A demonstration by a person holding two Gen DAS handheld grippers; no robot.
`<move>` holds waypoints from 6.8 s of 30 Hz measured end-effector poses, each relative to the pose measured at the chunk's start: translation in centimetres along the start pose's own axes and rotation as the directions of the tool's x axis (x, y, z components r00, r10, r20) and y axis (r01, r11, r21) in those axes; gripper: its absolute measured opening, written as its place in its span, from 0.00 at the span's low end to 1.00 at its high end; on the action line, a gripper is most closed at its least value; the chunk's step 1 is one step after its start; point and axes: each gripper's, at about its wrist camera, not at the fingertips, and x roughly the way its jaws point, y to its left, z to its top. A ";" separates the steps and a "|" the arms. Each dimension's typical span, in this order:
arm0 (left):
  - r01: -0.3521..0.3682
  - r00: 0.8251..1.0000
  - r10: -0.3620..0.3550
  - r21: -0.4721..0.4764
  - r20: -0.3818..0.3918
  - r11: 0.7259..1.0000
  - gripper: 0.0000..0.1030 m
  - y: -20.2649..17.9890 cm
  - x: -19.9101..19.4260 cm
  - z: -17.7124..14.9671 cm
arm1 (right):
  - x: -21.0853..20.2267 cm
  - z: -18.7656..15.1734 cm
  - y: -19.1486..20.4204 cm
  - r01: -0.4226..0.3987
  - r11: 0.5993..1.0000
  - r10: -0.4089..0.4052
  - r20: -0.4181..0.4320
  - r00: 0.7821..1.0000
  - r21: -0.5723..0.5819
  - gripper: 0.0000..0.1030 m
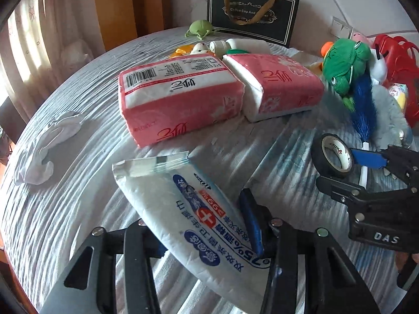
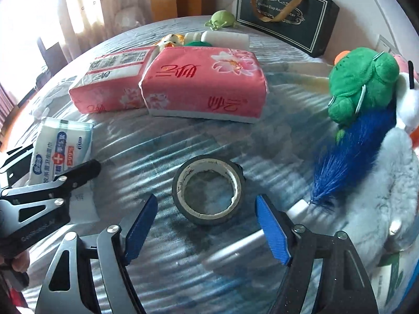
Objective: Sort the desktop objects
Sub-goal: 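Grasp the white wet-wipe pack with left tool while right tool grasps the tape roll, then carry the wipe pack and tape roll over the blue box, then open both tools to drop the wipe pack and tape into the box, then return both tools from the blue box to the pile, then grasp the pink tissue pack with left tool while right tool grasps the white patch box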
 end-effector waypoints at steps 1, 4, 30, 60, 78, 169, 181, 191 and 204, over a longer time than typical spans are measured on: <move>-0.006 1.000 0.006 0.003 0.008 1.000 0.44 0.0 -0.2 -0.3 | 0.0 -0.1 0.1 0.006 1.000 -0.006 0.020 1.000 0.006 0.61; 0.007 1.000 -0.007 -0.005 0.002 1.000 0.28 -0.2 -0.3 0.2 | -0.2 -0.1 0.2 0.021 0.999 -0.022 0.046 0.999 0.035 0.53; 0.243 0.863 -0.334 0.269 0.378 0.932 0.09 -8.1 -21.1 4.7 | -28.1 -4.2 3.1 0.354 0.842 -0.514 0.403 0.757 0.408 0.53; 0.411 0.622 -0.768 0.770 0.155 0.489 0.09 -43.6 -45.1 -10.3 | -56.2 -31.9 -10.3 0.628 0.182 -0.942 -0.048 0.331 0.757 0.53; 0.468 0.602 -0.792 0.757 0.105 0.456 0.67 -41.7 -43.6 -8.6 | -55.8 -33.8 -11.0 0.661 0.152 -0.946 -0.085 0.313 0.735 0.90; 0.220 0.966 -0.118 0.488 -0.232 0.845 1.00 1.9 7.6 14.2 | -8.5 -7.8 -24.7 0.443 0.491 -0.249 -0.366 0.897 0.751 1.00; 0.174 0.945 -0.032 0.418 -0.326 0.891 1.00 2.5 9.0 13.2 | -5.4 -10.1 -24.9 0.450 0.470 -0.164 -0.426 0.890 0.759 1.00; 0.174 0.928 -0.060 0.287 -0.368 0.942 1.00 4.9 9.9 11.6 | -7.1 -11.5 -24.8 0.460 0.455 -0.179 -0.427 0.886 0.763 1.00; 0.156 0.946 -0.045 0.331 -0.321 0.930 0.88 4.4 8.9 12.9 | -9.2 -7.6 -26.3 0.432 0.496 -0.204 -0.383 0.901 0.753 0.99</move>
